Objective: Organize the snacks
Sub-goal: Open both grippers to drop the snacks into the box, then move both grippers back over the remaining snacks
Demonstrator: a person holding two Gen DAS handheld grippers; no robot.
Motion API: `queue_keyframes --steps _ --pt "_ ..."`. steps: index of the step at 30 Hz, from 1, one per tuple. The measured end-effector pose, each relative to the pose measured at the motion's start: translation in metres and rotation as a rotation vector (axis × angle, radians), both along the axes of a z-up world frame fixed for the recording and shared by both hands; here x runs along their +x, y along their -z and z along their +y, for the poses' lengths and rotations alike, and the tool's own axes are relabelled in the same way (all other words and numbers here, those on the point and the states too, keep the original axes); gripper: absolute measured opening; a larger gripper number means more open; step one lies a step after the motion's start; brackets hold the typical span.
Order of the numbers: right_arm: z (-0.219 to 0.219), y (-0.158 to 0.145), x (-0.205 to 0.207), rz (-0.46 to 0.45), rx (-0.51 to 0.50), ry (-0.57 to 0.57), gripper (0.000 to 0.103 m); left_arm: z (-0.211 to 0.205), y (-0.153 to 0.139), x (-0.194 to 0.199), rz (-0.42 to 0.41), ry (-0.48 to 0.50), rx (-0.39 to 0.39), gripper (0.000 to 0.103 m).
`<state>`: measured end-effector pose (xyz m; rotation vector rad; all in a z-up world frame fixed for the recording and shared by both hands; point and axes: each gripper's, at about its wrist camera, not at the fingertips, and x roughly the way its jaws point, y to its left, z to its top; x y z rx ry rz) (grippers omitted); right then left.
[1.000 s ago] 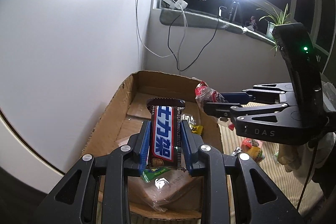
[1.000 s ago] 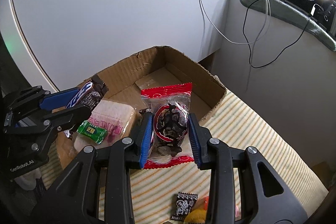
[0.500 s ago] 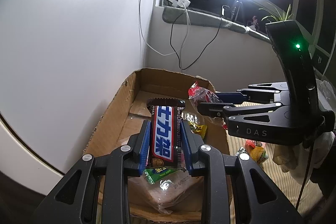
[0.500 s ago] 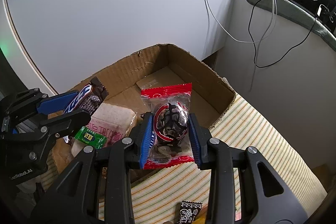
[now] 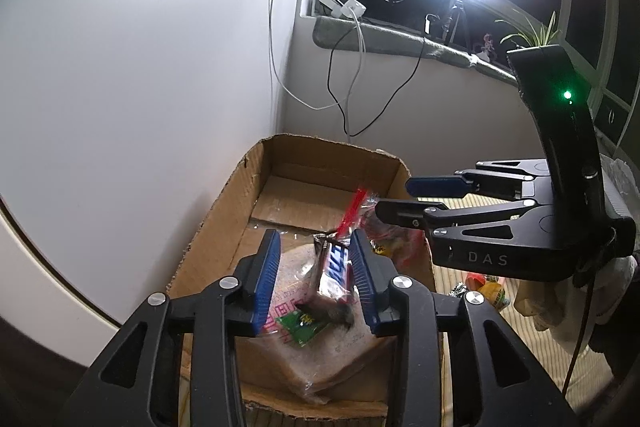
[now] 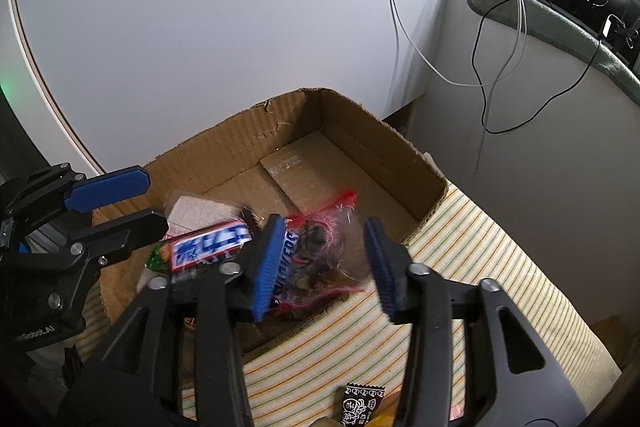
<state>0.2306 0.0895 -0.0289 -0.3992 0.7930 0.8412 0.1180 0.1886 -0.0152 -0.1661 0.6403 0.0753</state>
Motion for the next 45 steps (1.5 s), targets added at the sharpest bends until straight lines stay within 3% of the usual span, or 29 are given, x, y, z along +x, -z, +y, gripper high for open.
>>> queue_keyframes --steps 4,6,9,21,33,45 --pt "-0.004 -0.004 -0.002 -0.010 0.004 0.005 0.049 -0.001 -0.002 -0.003 -0.003 -0.005 0.004 0.037" --pt "-0.007 -0.006 -0.003 -0.016 0.002 0.012 0.051 -0.002 -0.004 -0.005 -0.007 -0.010 0.007 0.044" --pt "-0.013 -0.011 -0.006 -0.029 0.013 0.023 0.066 -0.005 -0.006 -0.008 -0.012 -0.008 0.010 0.044" --pt "-0.051 -0.033 -0.023 -0.077 0.028 0.059 0.066 -0.025 -0.017 -0.022 -0.028 0.011 0.015 0.047" --pt "-0.123 -0.041 -0.035 -0.101 0.026 0.137 0.066 -0.073 -0.012 -0.025 -0.022 0.103 -0.010 0.047" --pt "-0.209 -0.002 -0.049 -0.063 -0.055 0.217 0.066 -0.133 0.015 -0.009 0.056 0.234 -0.036 0.047"
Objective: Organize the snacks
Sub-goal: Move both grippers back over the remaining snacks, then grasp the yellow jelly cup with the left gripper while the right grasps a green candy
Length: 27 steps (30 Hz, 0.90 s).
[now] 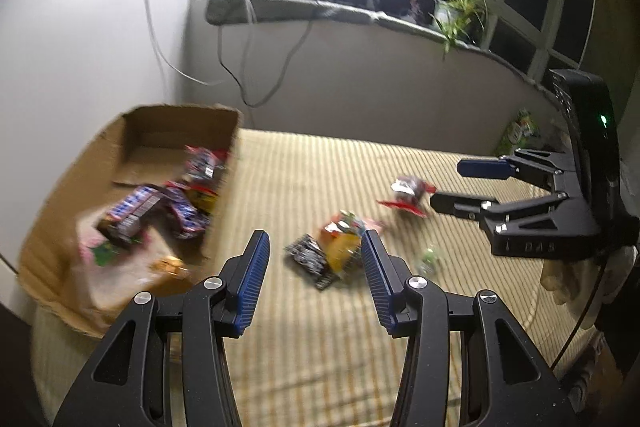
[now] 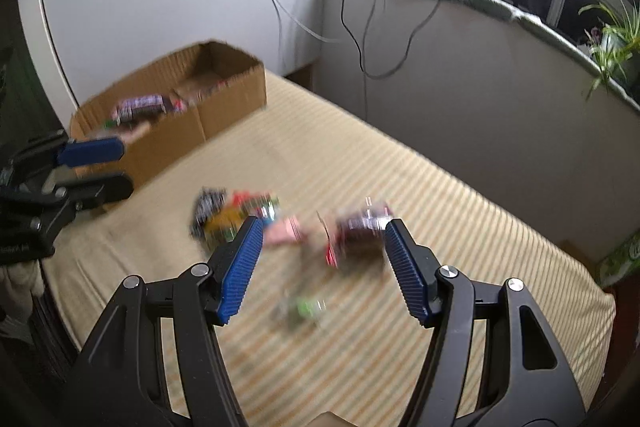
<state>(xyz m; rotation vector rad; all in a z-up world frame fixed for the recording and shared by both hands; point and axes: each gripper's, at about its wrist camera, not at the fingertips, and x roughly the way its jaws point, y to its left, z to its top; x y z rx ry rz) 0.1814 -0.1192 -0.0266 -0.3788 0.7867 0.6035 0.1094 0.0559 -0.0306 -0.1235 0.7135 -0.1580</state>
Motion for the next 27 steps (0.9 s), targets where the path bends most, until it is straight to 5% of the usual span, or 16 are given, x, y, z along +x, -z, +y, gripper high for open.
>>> queue_keyframes --steps 10,22,27 --pt "-0.013 0.047 -0.012 0.075 -0.049 -0.015 0.066 -0.034 0.029 0.021 0.088 0.066 0.025 0.047" --pt "-0.006 0.064 -0.005 0.104 -0.052 -0.011 0.066 -0.057 0.050 0.046 0.128 0.096 0.130 0.047" --pt "-0.001 0.069 -0.004 0.112 -0.065 -0.014 0.053 -0.056 0.051 0.051 0.125 0.088 0.126 0.046"
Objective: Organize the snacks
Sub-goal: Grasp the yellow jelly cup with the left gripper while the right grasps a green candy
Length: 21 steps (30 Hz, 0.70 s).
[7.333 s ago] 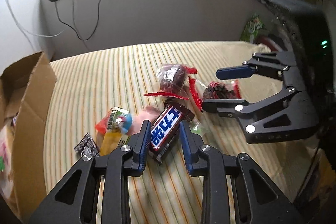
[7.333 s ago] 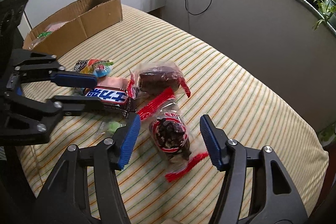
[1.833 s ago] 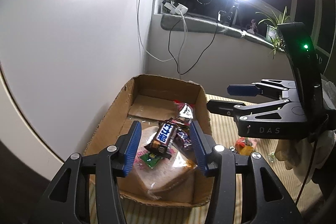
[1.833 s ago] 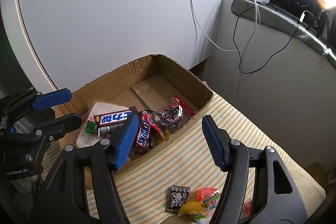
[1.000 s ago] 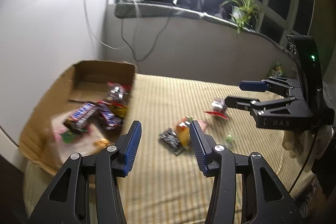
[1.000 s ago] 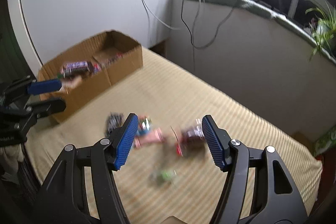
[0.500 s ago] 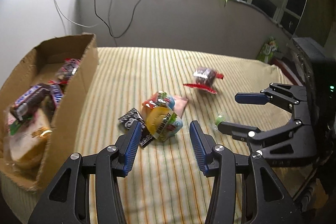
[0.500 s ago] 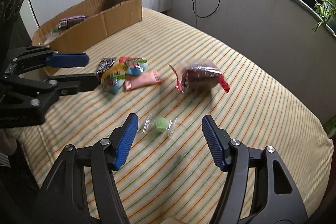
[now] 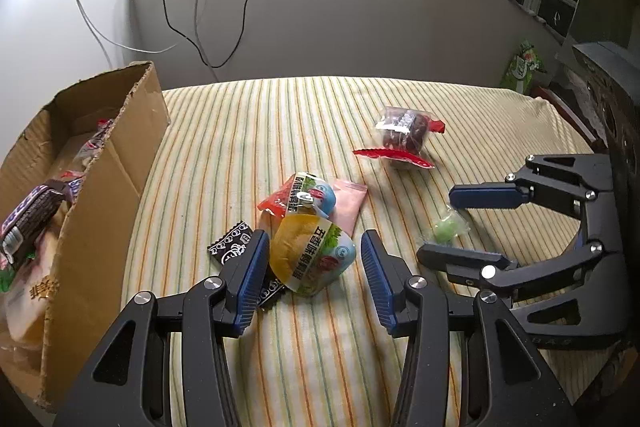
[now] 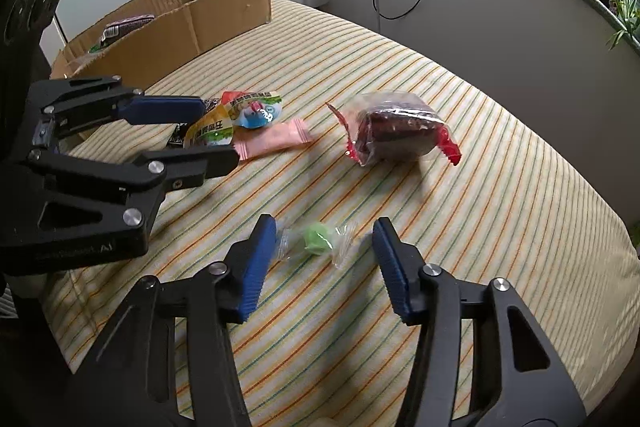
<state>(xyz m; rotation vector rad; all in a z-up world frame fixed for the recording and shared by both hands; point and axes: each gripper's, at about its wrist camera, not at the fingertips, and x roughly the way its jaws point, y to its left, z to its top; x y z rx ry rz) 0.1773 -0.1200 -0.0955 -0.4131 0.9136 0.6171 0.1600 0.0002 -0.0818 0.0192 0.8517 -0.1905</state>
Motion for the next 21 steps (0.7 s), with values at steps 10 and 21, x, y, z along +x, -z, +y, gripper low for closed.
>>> queue_keyframes --steps 10,21 --pt "0.004 -0.001 -0.005 -0.007 -0.008 -0.008 0.030 0.003 0.001 -0.002 -0.002 0.009 -0.008 0.040" --pt "-0.004 -0.007 -0.009 -0.008 0.014 0.015 0.028 0.008 -0.006 -0.012 -0.016 -0.007 -0.055 0.039"
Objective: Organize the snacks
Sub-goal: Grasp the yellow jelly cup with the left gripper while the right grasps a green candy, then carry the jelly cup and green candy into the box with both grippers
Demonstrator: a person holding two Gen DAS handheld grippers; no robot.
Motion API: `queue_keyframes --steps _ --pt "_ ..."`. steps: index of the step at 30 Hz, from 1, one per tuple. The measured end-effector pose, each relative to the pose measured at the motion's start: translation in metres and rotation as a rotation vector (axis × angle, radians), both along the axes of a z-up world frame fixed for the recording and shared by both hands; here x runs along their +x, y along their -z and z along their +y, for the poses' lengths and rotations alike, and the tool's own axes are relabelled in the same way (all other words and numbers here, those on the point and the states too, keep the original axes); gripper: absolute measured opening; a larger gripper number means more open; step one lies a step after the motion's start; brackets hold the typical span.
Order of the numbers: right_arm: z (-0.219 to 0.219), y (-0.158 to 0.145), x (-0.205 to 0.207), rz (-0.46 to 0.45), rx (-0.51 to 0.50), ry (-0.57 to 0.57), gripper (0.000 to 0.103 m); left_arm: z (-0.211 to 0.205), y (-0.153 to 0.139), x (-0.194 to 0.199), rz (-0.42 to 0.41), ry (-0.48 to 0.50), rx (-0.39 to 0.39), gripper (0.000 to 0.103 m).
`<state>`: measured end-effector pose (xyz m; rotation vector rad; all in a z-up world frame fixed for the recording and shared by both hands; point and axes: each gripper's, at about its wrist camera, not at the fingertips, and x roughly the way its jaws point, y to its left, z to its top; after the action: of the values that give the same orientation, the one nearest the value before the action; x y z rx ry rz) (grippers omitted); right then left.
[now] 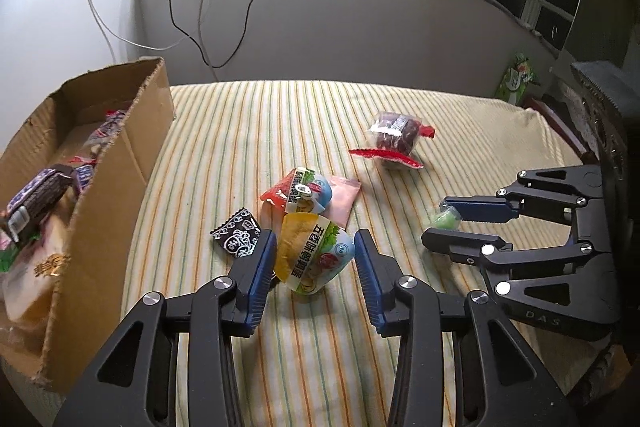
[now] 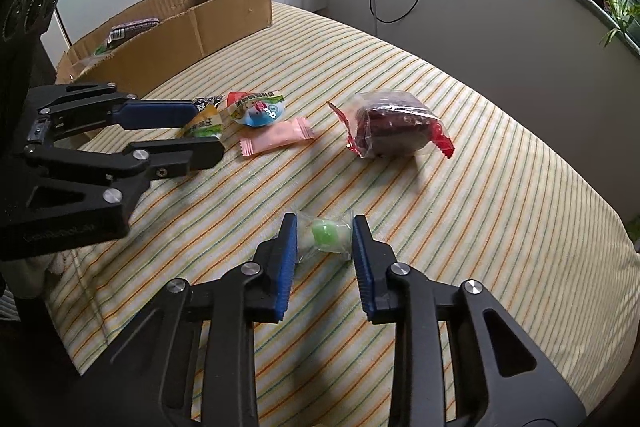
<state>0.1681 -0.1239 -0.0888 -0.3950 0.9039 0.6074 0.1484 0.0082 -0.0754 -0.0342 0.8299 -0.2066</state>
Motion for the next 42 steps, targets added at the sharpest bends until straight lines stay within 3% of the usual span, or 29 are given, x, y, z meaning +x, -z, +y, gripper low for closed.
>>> queue_keyframes --steps 17,31,42 --pt "0.022 -0.047 -0.018 -0.076 0.057 -0.028 0.028 0.033 -0.040 -0.033 -0.102 -0.061 -0.037 0.039" --pt "0.084 -0.074 -0.023 -0.119 0.087 -0.126 0.028 0.091 -0.060 -0.057 -0.163 -0.178 -0.027 0.039" --pt "0.141 -0.079 -0.022 -0.123 0.101 -0.208 0.028 0.135 -0.064 -0.069 -0.176 -0.265 -0.023 0.039"
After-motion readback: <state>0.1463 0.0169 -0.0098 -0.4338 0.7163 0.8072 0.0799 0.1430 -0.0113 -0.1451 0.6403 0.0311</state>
